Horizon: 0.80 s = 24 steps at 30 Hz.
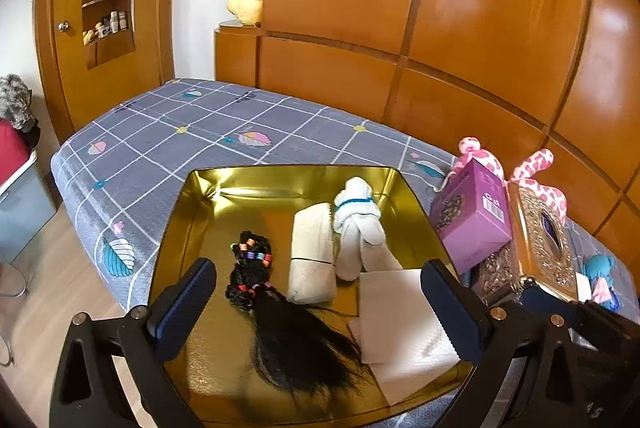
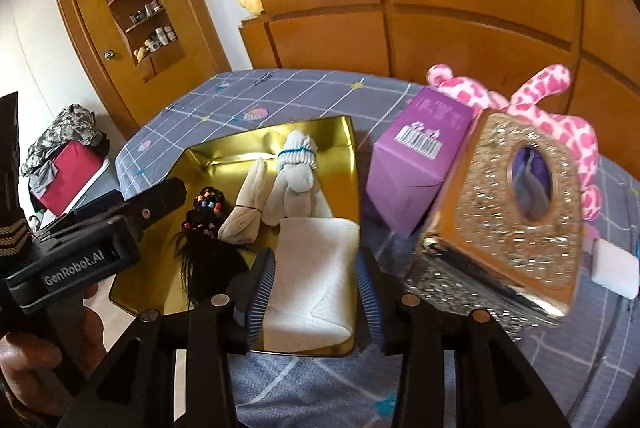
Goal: Organize soft objects
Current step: 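Move both tools back to the pile of soft items on the bed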
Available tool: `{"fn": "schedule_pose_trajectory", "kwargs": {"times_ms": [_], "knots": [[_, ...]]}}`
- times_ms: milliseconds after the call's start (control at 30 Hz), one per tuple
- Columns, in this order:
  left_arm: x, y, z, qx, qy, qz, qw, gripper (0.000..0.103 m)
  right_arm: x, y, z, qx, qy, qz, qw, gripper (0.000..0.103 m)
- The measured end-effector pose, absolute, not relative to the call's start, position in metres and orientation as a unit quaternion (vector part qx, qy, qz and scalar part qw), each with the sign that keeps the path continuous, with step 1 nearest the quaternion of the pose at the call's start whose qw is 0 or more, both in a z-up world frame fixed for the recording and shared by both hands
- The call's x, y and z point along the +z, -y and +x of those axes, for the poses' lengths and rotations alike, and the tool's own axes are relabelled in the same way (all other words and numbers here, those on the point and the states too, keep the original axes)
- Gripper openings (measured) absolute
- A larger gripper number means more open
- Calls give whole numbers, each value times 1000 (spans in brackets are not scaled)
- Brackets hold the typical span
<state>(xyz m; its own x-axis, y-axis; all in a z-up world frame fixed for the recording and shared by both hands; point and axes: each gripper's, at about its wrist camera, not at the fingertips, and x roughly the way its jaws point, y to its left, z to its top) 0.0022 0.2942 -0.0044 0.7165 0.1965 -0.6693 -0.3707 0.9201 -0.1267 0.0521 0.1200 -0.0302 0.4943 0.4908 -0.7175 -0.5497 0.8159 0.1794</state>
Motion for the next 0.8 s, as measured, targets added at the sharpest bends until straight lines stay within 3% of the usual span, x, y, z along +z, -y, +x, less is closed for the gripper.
{"fn": "schedule_pose_trajectory", "kwargs": {"times_ms": [100,233,800], "knots": [[-5,-288,2,149,-343,-123,919,102,-24,-112,49,293,-393,-34,871,43],[-7,-279,3,139,-351,-113,919,102,-17,-98,47,280,-381,-28,881,51],[4,-214,1,13,-338,-60,939,102,-5,26,61,154,-366,20,917,52]]}}
